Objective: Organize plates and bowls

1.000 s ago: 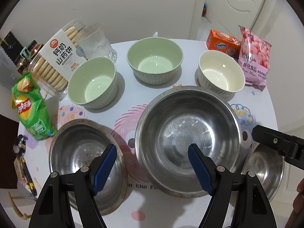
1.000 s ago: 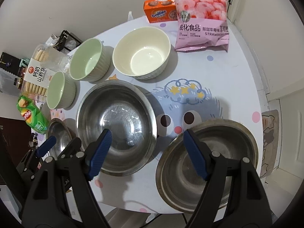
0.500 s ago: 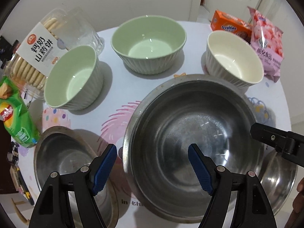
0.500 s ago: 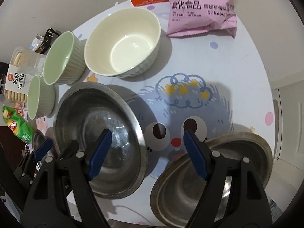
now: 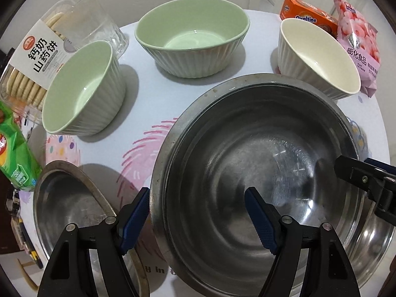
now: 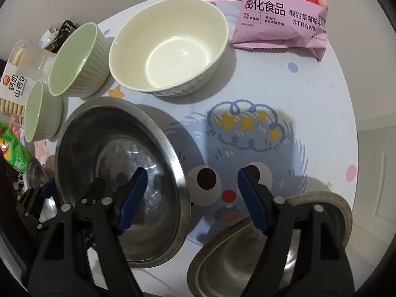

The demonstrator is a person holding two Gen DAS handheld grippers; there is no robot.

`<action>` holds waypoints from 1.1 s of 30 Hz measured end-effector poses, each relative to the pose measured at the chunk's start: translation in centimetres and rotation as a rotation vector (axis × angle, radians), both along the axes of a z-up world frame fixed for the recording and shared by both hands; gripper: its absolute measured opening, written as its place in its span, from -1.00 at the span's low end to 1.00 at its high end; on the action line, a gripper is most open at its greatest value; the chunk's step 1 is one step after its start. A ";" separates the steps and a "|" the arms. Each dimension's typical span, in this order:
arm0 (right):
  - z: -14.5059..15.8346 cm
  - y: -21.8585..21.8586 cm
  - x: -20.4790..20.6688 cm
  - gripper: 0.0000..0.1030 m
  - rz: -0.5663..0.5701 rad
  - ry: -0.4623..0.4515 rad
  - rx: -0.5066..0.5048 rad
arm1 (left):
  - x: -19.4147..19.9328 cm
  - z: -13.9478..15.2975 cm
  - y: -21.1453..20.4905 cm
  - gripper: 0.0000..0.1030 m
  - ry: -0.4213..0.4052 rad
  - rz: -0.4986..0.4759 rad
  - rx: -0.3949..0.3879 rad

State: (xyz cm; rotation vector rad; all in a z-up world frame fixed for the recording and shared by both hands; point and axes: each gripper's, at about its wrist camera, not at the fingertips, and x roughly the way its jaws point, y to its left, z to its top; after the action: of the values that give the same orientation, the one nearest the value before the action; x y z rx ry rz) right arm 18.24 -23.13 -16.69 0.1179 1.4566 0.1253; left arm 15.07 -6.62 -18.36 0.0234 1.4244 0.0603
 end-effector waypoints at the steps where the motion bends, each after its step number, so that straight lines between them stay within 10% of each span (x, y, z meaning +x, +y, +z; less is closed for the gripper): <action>1: -0.1 0.1 0.0 0.23 0.001 0.004 0.003 | 0.0 0.0 -0.1 0.47 0.001 -0.003 -0.001; 12: -1.2 -0.1 -0.2 -0.68 0.016 0.058 0.068 | -0.9 -0.5 -0.3 -0.23 -0.009 0.000 0.039; 33: 5.4 -3.1 -4.5 -0.71 -0.026 -0.015 0.172 | -3.2 7.2 0.8 -0.45 -0.096 -0.029 0.037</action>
State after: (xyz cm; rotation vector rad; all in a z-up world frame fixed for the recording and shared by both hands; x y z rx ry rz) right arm 13.75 -26.25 -11.25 0.2760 1.4273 0.2297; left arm 11.88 -5.81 -11.17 0.0712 1.3266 0.0632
